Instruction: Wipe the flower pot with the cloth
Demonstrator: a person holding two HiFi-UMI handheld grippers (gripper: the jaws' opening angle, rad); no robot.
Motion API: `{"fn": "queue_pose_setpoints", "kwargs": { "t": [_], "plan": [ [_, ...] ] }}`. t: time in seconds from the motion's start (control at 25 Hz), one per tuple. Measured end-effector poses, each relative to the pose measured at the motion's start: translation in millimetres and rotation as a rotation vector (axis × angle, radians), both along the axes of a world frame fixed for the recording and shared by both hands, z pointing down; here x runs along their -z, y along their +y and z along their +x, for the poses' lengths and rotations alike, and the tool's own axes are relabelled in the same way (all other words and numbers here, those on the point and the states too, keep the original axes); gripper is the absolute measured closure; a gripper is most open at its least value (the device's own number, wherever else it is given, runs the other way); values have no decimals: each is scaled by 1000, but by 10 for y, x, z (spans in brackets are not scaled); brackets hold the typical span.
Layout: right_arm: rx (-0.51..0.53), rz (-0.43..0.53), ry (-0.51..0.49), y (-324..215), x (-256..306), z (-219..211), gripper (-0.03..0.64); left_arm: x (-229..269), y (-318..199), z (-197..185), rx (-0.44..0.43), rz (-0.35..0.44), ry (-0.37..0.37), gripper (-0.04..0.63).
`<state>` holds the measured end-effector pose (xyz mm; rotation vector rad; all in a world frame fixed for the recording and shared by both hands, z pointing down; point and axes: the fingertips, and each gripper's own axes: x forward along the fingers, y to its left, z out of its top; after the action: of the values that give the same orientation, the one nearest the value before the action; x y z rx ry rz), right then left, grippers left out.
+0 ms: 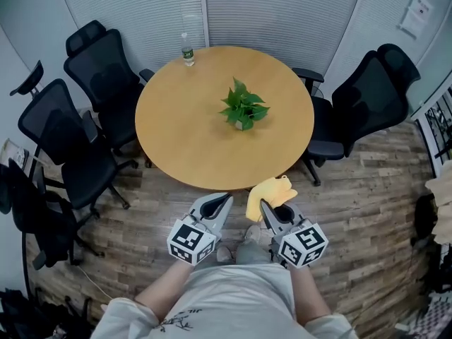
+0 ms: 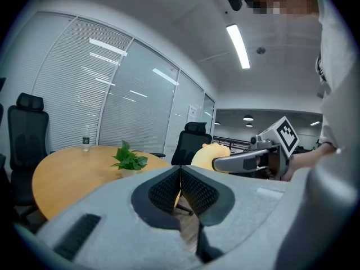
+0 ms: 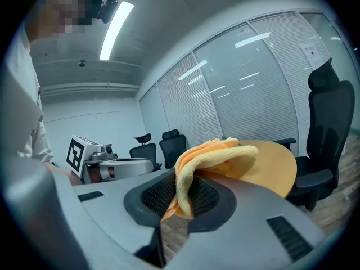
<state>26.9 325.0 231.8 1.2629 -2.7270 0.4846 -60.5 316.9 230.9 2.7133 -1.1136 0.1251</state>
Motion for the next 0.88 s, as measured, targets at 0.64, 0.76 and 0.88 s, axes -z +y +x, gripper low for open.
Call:
{"fn": "queue_pose_setpoints", "kwargs": {
  "t": [0.64,0.76,0.88],
  "plan": [
    [0,-16,-13,-864,-58,82,565,-36,-827,19,23,-14,13,584],
    [10,-15,-7,-1150,-45,142,565,-43,-1086,60,38,-18,15,584],
    [28,-14,1,-1438,-29,212,565,-41,-1359,138,50,-23,16,584]
  ]
}}
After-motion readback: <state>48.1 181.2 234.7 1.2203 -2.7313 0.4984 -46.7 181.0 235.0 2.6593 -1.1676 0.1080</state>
